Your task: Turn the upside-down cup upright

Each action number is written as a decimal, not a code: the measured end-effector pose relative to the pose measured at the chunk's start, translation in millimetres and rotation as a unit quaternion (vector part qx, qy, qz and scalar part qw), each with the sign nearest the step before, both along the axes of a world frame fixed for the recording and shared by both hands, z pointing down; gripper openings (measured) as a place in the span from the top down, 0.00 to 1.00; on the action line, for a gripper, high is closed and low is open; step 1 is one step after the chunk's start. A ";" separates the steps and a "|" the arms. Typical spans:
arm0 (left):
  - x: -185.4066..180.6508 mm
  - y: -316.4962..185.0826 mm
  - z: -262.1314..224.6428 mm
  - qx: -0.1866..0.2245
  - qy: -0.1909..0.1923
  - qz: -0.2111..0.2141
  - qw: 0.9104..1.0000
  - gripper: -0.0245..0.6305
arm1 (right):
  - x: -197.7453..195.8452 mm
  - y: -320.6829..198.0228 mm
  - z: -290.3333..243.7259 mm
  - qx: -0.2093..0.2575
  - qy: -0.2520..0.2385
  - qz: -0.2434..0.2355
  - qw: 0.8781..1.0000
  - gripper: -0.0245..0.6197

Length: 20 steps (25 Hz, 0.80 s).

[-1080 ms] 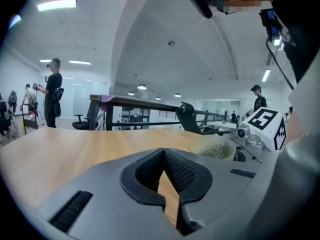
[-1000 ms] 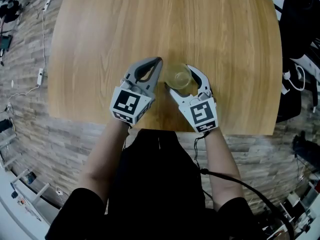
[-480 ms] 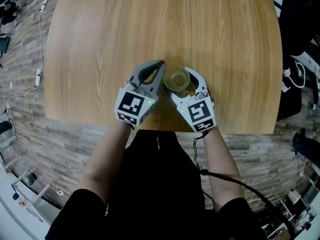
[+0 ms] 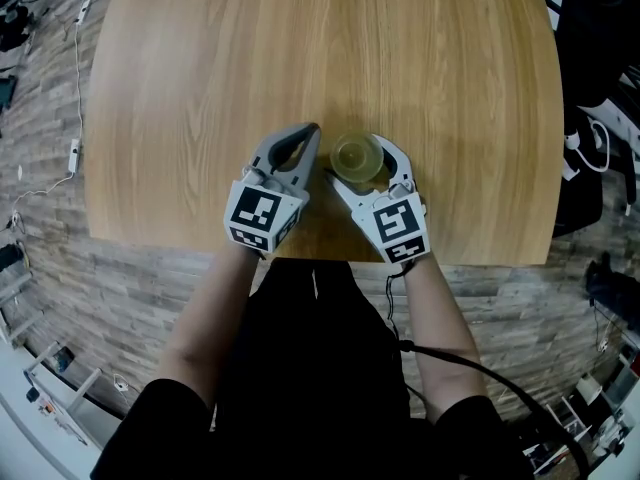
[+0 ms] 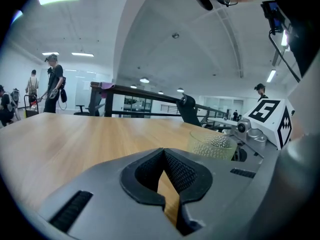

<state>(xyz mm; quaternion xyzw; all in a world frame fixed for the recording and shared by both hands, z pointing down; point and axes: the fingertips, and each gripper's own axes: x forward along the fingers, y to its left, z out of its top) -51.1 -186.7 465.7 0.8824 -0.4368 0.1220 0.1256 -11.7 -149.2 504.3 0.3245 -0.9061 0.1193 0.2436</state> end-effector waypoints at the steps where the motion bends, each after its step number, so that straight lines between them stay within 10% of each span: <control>1: -2.4 0.1 -0.1 0.001 -0.002 -0.003 1.000 0.95 | 1.9 1.2 0.5 -0.004 0.001 0.000 1.000 0.46; 13: -67.5 23.7 -65.7 0.082 0.001 -0.075 0.994 0.95 | 47.3 52.2 -25.5 -0.006 -0.002 0.056 0.998 0.47; 20: -72.9 68.5 -152.0 0.140 -0.001 -0.080 0.987 0.95 | 75.1 80.6 -113.6 0.082 -0.037 0.156 0.984 0.90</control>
